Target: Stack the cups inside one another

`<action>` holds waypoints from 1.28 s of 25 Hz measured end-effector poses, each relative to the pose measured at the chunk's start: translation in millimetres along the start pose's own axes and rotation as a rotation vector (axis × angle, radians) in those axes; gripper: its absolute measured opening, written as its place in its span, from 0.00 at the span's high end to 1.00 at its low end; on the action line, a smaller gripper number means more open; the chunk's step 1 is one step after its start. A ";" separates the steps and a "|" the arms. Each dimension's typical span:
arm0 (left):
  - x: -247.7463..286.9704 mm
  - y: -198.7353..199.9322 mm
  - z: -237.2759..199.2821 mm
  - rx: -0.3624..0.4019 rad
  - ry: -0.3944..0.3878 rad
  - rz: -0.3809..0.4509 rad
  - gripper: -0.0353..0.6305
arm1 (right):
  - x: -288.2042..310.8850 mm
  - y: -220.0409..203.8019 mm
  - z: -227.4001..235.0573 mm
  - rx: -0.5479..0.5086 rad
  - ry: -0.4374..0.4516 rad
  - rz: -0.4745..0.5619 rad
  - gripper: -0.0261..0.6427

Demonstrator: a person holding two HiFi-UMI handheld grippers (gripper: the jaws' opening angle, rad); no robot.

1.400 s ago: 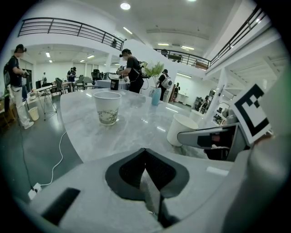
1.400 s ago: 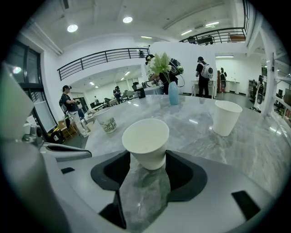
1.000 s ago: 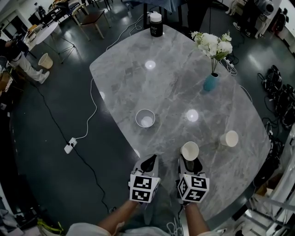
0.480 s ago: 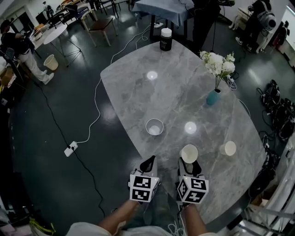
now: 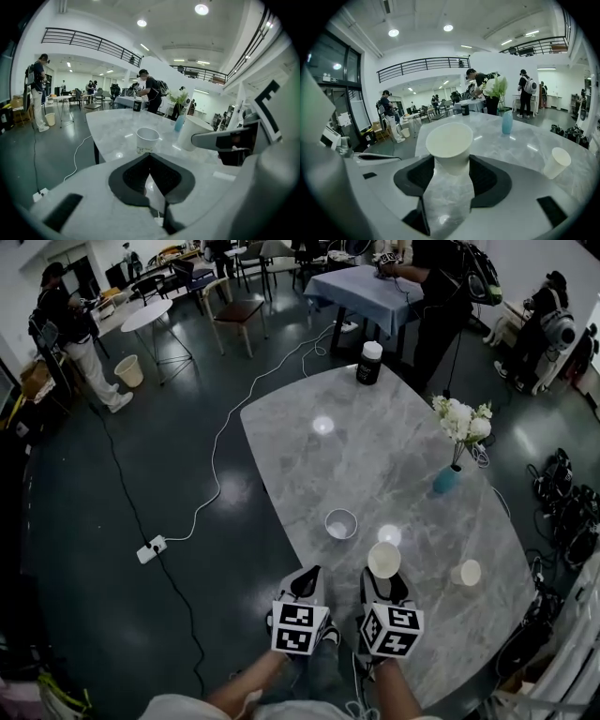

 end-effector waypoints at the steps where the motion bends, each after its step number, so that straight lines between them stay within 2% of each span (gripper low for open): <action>1: -2.0 1.8 -1.9 0.001 0.004 0.008 0.95 | 0.8 4.1 -4.2 -0.005 0.007 0.006 0.64; 9: -18.8 22.6 -20.3 0.006 0.027 0.046 0.95 | 10.5 35.1 -36.0 -0.043 0.057 0.042 0.64; 17: -20.6 31.9 -44.0 0.003 0.071 0.060 0.95 | 32.0 48.7 -57.5 -0.081 0.111 0.045 0.64; 32: 3.4 21.3 -69.9 -0.041 0.109 0.010 0.95 | 81.3 41.9 -63.1 -0.107 0.143 -0.033 0.64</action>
Point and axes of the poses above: the fingertips, and each gripper's own axes: x forward along the fingers, z to its right, y out of its top, the point moved 5 cm from there along -x, backward along the fingers, and after that the axes turned 1 degree about x, right-handed, at the moved point
